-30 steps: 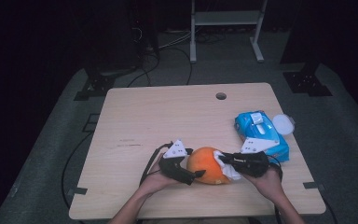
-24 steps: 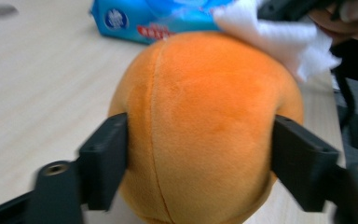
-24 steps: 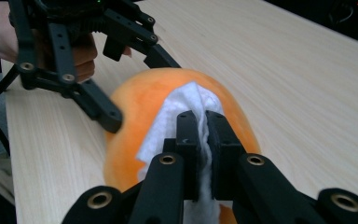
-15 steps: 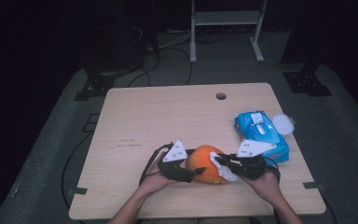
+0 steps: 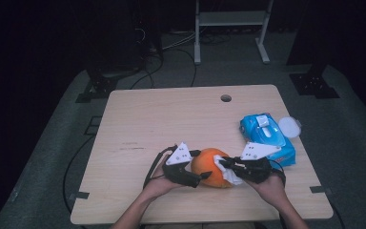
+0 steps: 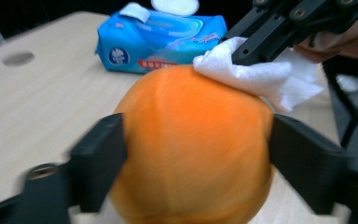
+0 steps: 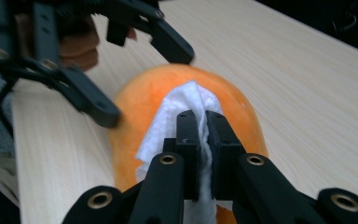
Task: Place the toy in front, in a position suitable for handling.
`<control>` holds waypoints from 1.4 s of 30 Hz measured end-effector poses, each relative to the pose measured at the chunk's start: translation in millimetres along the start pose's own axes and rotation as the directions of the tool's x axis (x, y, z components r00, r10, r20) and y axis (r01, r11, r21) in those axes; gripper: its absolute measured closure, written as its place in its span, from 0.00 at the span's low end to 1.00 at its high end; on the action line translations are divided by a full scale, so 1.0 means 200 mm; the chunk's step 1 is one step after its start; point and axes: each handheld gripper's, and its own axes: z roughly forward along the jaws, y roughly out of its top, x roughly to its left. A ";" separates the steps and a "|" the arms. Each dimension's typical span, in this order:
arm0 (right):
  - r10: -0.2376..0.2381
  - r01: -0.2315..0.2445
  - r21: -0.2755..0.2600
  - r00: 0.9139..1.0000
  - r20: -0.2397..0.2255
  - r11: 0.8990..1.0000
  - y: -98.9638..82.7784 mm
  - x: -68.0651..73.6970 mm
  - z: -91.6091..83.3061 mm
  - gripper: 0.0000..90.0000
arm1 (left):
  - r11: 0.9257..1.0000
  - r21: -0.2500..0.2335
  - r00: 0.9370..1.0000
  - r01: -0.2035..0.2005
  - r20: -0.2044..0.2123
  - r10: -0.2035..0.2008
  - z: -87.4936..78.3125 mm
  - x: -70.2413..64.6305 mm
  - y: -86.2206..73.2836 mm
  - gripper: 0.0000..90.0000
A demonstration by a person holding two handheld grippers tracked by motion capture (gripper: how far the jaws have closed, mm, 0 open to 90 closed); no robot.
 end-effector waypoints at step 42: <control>-0.041 0.043 -0.014 0.993 0.113 0.999 0.04 0.01 -0.07 0.93 | 0.995 0.042 0.995 -0.091 -0.035 0.092 0.06 -0.10 0.01 0.22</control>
